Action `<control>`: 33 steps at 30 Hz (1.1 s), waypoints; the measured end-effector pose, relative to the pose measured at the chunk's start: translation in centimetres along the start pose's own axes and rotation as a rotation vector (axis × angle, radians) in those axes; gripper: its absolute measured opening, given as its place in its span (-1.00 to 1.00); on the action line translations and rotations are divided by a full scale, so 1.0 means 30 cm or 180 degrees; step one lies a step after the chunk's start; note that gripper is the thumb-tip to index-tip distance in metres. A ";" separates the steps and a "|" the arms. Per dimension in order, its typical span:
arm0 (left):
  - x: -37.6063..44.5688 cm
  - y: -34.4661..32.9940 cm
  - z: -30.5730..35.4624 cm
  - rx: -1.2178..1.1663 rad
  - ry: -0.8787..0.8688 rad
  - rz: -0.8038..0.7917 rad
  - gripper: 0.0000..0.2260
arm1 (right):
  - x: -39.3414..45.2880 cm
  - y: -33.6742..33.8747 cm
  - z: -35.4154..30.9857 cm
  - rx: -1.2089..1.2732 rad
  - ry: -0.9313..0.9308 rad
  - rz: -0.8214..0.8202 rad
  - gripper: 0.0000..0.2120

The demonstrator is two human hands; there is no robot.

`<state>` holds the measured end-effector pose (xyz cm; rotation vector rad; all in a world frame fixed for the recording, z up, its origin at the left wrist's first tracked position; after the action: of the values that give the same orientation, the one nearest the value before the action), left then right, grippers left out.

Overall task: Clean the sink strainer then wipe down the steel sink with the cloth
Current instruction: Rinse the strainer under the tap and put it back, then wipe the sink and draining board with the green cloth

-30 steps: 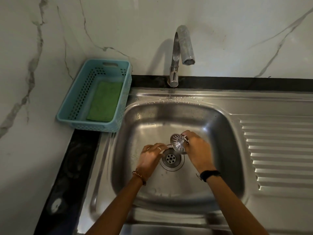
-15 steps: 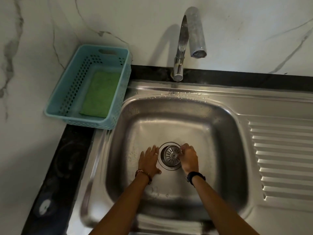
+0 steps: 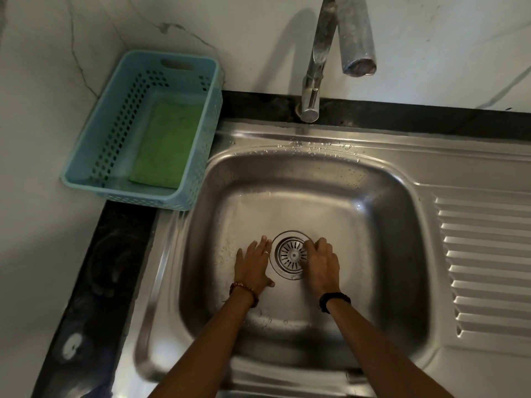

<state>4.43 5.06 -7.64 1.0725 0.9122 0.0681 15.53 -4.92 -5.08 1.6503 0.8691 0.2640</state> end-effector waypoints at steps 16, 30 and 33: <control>-0.047 0.140 0.074 -0.0134 -0.0191 0.0925 -0.70 | -0.017 0.089 -0.091 0.0596 0.0065 0.0087 -0.91; -0.492 0.755 0.001 -0.1419 -0.1017 0.3142 -0.77 | -0.066 0.552 -0.449 0.1756 0.1002 0.0799 -0.89; -0.558 0.912 -0.123 -0.1030 -0.0852 0.3727 -0.79 | -0.069 0.761 -0.643 0.1952 0.1646 0.1180 -0.88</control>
<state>1.15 14.02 23.21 1.1433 -0.0655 0.9801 11.55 7.47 21.90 2.3758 1.0884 0.7641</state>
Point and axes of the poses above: each hand's wrist, its own x-axis towards the middle knuckle, its own y-axis out of the back of the hand, z = x × y, the point moved 9 cm from there along x, towards the middle knuckle, and after that the axes turned 3 degrees about y, right-handed, at the moved point
